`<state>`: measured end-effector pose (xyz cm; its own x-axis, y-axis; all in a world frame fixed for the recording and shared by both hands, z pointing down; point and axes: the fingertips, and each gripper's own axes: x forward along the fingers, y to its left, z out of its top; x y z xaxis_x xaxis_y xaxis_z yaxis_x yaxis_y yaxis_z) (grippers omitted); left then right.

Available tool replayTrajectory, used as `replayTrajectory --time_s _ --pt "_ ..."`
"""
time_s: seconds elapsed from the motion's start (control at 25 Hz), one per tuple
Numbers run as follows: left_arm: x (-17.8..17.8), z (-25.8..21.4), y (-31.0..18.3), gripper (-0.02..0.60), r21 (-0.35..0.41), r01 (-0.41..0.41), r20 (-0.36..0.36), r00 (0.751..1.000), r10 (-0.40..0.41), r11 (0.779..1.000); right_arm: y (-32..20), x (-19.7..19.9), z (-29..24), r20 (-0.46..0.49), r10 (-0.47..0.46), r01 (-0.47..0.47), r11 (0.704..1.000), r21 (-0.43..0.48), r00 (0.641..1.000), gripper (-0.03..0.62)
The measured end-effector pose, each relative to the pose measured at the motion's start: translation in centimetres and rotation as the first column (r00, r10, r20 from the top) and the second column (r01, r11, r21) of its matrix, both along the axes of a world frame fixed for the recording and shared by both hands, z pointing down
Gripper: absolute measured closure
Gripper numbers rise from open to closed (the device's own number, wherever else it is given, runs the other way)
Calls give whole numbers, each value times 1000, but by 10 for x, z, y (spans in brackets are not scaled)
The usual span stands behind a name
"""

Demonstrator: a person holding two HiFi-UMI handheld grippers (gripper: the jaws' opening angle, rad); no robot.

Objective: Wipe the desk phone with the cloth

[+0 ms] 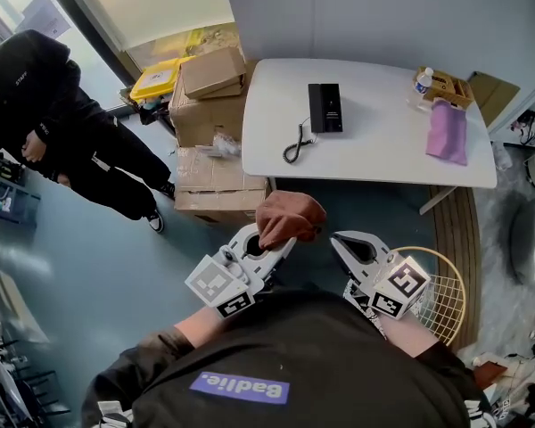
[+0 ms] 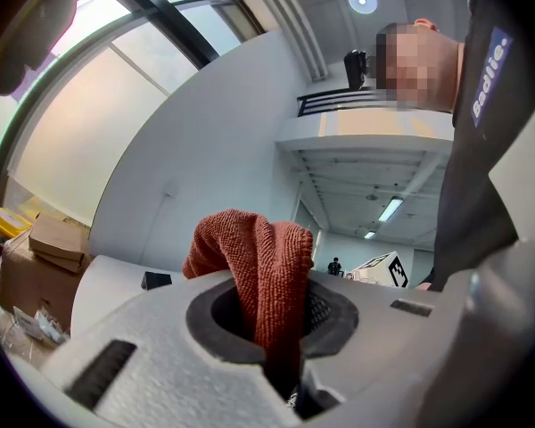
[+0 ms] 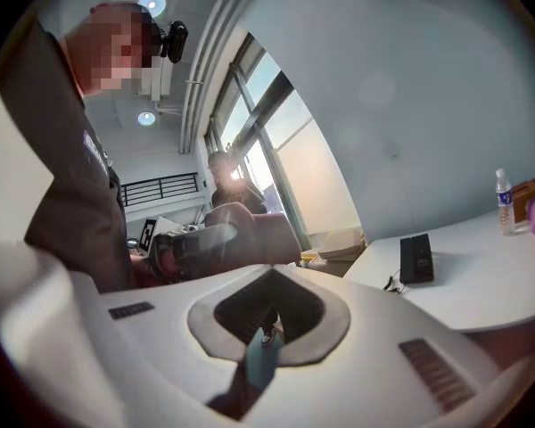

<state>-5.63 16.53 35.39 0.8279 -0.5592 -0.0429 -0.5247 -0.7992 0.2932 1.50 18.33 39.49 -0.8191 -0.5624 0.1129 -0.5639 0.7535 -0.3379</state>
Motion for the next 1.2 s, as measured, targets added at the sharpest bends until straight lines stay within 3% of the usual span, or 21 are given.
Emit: replayTrajectory --time_s 0.4,1.2 --pt "7 8 -46 549 -1 -23 -15 1000 23 1000 -45 6 7 -24 23 -23 1000 -2 999 566" --pt "-25 8 -245 549 -10 -183 -51 982 183 983 -226 -24 -4 -63 209 -211 977 -20 976 566"
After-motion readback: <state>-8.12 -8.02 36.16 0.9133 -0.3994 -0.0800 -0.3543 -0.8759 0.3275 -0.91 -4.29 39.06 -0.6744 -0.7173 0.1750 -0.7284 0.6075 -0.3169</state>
